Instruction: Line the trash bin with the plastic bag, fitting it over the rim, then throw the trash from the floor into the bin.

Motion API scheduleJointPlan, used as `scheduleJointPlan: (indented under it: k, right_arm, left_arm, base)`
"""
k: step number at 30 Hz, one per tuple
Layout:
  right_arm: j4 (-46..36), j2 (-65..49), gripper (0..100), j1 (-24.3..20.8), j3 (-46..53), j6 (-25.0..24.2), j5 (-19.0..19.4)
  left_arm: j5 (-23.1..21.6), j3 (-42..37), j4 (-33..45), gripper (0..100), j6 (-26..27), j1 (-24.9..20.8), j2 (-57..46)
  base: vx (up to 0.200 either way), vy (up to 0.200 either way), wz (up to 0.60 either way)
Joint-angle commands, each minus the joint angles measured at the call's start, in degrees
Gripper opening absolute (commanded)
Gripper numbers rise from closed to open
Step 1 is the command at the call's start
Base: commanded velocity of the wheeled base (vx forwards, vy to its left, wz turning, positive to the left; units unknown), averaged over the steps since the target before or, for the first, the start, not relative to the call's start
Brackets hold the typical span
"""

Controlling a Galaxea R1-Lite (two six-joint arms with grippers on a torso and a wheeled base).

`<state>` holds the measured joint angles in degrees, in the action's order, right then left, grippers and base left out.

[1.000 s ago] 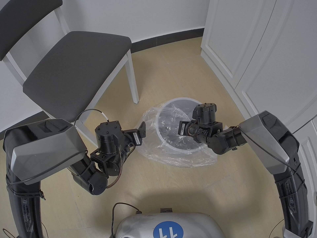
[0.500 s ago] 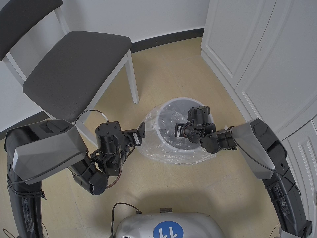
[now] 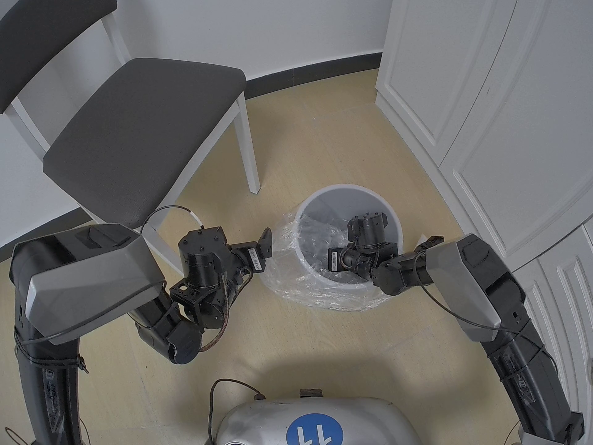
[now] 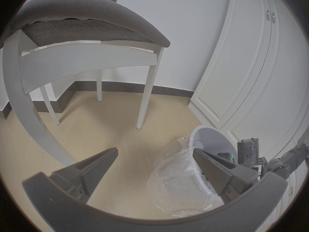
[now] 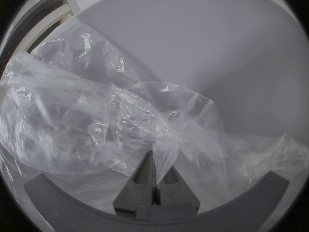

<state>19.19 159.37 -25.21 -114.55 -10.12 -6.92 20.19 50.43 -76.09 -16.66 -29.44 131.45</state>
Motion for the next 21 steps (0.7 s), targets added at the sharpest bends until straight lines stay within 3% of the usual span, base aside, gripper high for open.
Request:
scheduleJointPlan:
  k: [1, 8, 11, 21]
  right_arm:
    - [-0.03, -2.39, 0, -0.1, -0.04, -0.08, -0.55]
    - [-2.84, -11.98, 0, -0.81, 4.52, 0.89, -2.48]
    - [-4.42, -16.9, 0, -0.89, 10.23, 3.7, -6.0]
    - [-4.16, -25.69, 0, -1.24, 18.31, 3.61, -6.35]
  left_arm:
    - [0.03, 0.02, -0.02, 100, -0.03, 0.0, 0.21]
    - [0.03, -0.07, -0.02, 100, -0.03, 0.0, 0.21]
    - [0.03, -0.33, -0.02, 100, -0.03, -0.09, -0.05]
    - [0.12, -0.42, -0.02, 100, -0.03, 0.0, -0.32]
  base:
    - [0.0, 0.0, 0.0]
    - [0.0, 0.0, 0.0]
    - [0.0, 0.0, 0.0]
    - [0.0, 0.0, 0.0]
